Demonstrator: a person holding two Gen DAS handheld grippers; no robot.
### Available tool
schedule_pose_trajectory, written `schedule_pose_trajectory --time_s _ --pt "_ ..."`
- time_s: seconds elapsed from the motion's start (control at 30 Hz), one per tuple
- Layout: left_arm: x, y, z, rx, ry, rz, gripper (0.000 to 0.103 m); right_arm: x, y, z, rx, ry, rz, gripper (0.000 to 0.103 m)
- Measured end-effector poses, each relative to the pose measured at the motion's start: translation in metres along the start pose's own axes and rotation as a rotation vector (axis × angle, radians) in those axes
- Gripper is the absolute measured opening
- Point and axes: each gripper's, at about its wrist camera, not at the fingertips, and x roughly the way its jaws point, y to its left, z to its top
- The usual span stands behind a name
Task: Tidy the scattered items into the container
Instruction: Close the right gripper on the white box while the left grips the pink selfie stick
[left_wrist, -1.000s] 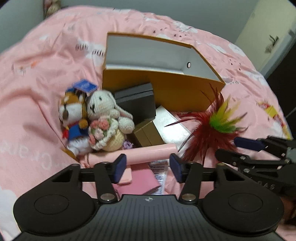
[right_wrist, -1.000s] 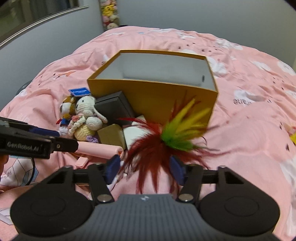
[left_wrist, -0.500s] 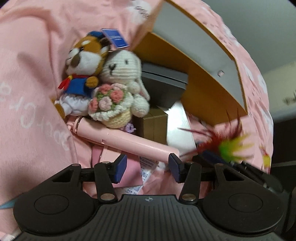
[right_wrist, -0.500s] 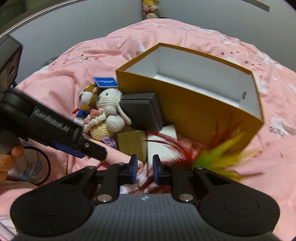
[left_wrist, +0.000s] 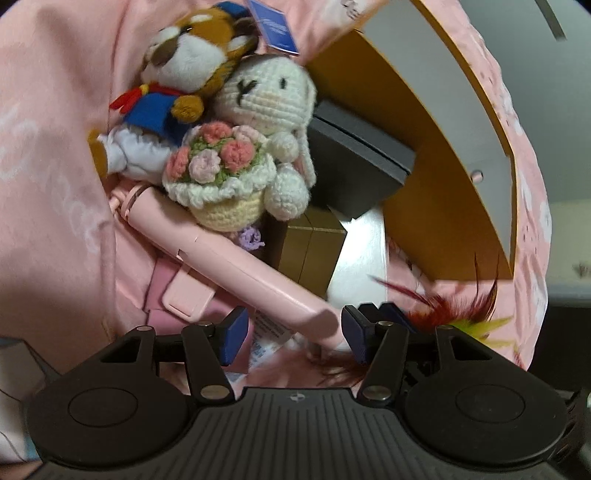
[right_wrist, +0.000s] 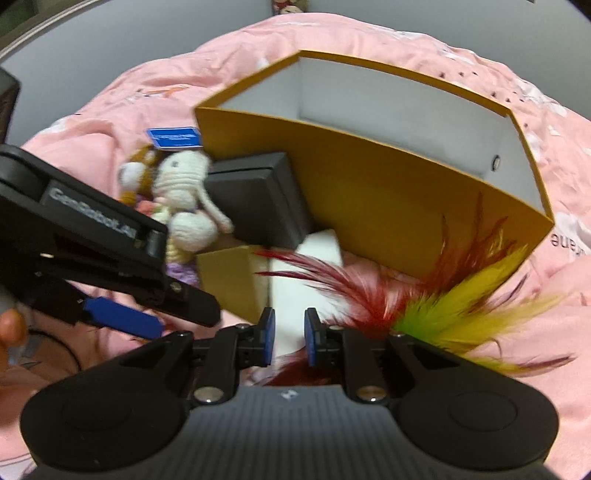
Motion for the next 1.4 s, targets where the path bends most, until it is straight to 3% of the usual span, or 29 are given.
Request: schedule_pose_trajectory --time_s 0.1,0.13,0.27,0.47,0.57,0.67,0.77,0.83,1.0,1.2,1.4 --pt "0.003 0.003 0.001 -0.055 -0.003 -0.003 0.066 0.004 -0.006 0.001 0.014 0.002 -0.022 0.023" --pt "0.005 0.003 0.002 -0.072 -0.002 -0.001 0.067 0.005 -0.008 0.001 0.022 0.005 -0.02 0.031" --pt "0.018 0.007 0.005 -0.114 0.025 0.015 0.067 0.014 -0.015 0.002 0.016 0.027 -0.018 0.045" --pt "0.027 0.012 0.011 -0.137 0.026 0.013 0.061 0.031 -0.019 0.001 -0.01 0.068 0.0 0.054" --pt "0.028 0.015 0.012 -0.136 0.029 0.004 0.058 0.039 -0.026 0.004 0.01 0.087 0.029 0.066" --pt "0.028 0.02 0.013 -0.136 0.037 -0.007 0.055 0.05 -0.035 0.008 0.04 0.122 0.088 0.072" --pt "0.027 0.024 0.012 -0.138 0.044 -0.022 0.052 0.066 -0.045 0.009 0.099 0.172 0.152 0.071" --pt "0.026 0.026 0.012 -0.136 0.051 -0.028 0.051 0.069 -0.045 0.008 0.114 0.179 0.175 0.063" --pt "0.021 0.03 0.01 -0.114 0.066 -0.035 0.047 0.056 -0.039 0.008 0.117 0.164 0.175 0.058" --pt "0.016 0.041 0.007 -0.082 0.071 -0.037 0.042 0.032 -0.043 0.008 0.215 0.141 0.224 0.034" --pt "0.012 0.051 -0.005 -0.065 0.076 -0.037 0.038 0.016 -0.028 0.002 0.232 0.14 0.223 0.033"
